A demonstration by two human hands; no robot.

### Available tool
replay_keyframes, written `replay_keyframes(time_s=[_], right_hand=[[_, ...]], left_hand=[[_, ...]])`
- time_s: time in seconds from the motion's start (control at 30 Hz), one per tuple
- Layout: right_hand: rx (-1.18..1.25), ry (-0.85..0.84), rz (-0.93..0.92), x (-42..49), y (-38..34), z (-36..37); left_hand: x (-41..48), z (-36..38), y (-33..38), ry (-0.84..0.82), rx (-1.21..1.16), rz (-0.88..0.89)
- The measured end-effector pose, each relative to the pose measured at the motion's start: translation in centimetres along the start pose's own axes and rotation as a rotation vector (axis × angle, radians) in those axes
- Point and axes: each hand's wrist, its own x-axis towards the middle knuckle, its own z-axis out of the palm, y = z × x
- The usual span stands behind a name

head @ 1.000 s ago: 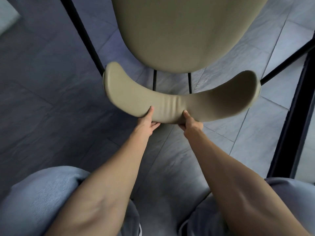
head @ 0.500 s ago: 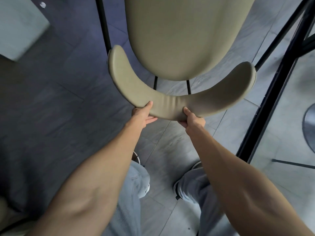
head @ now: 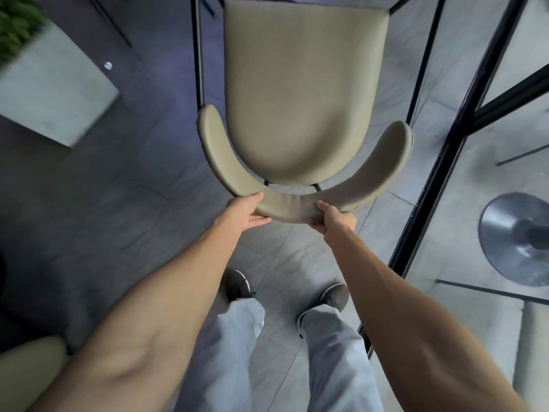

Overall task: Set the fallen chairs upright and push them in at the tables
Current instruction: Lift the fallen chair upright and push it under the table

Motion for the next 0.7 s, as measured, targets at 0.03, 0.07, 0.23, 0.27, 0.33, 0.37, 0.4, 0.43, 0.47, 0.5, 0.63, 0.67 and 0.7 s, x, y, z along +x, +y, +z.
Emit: replay_keyframes(time_s=[0.03,0.07,0.23,0.27,0.33,0.37,0.4,0.43,0.47,0.5,0.63,0.67,0.7], right_hand=[[-0.003,0.005,-0.006,-0.4,-1.0,0.2],[0.000,0.008,-0.010,-0.8,-2.1,0.3],[-0.009,-0.009,-0.037,-2.4,-6.6,1.9],[-0.022,-0.028,-0.037,-2.5,-7.6,2.1],[-0.062,-0.075,-0.036,-2.8,-9.7,2.5],[-0.083,-0.094,-0.038,-2.9,-10.7,2.8],[-0.101,-0.107,-0.049,-2.8,-11.8,3.1],[-0.115,-0.112,-0.065,-2.5,-12.8,3.6],[-0.122,-0.109,-0.081,-2.3,-13.8,4.1],[-0.129,-0.105,-0.097,-2.1,-14.6,4.7],[-0.161,-0.117,-0.146,-1.5,-17.9,7.1],[-0.162,-0.116,-0.155,-1.3,-18.8,7.7],[-0.160,-0.112,-0.164,-1.1,-19.5,8.3]], left_hand=[[-0.6,0.2,0.9,-0.010,0.014,0.002],[-1.2,0.4,1.9,-0.021,0.027,0.005],[-3.2,1.5,6.4,-0.045,0.084,0.024],[-3.5,1.7,7.3,-0.049,0.086,0.021],[-3.7,2.3,9.2,-0.039,0.089,0.011],[-3.6,2.7,10.0,-0.036,0.090,0.003],[-3.5,3.1,10.9,-0.039,0.087,0.001],[-3.3,3.6,11.8,-0.041,0.080,0.006],[-3.0,4.1,12.6,-0.040,0.074,0.016],[-2.6,4.5,13.4,-0.036,0.071,0.029],[-1.4,5.9,16.9,-0.026,0.073,0.088],[-1.1,6.2,17.9,-0.028,0.072,0.103],[-0.8,6.5,18.9,-0.029,0.076,0.114]])
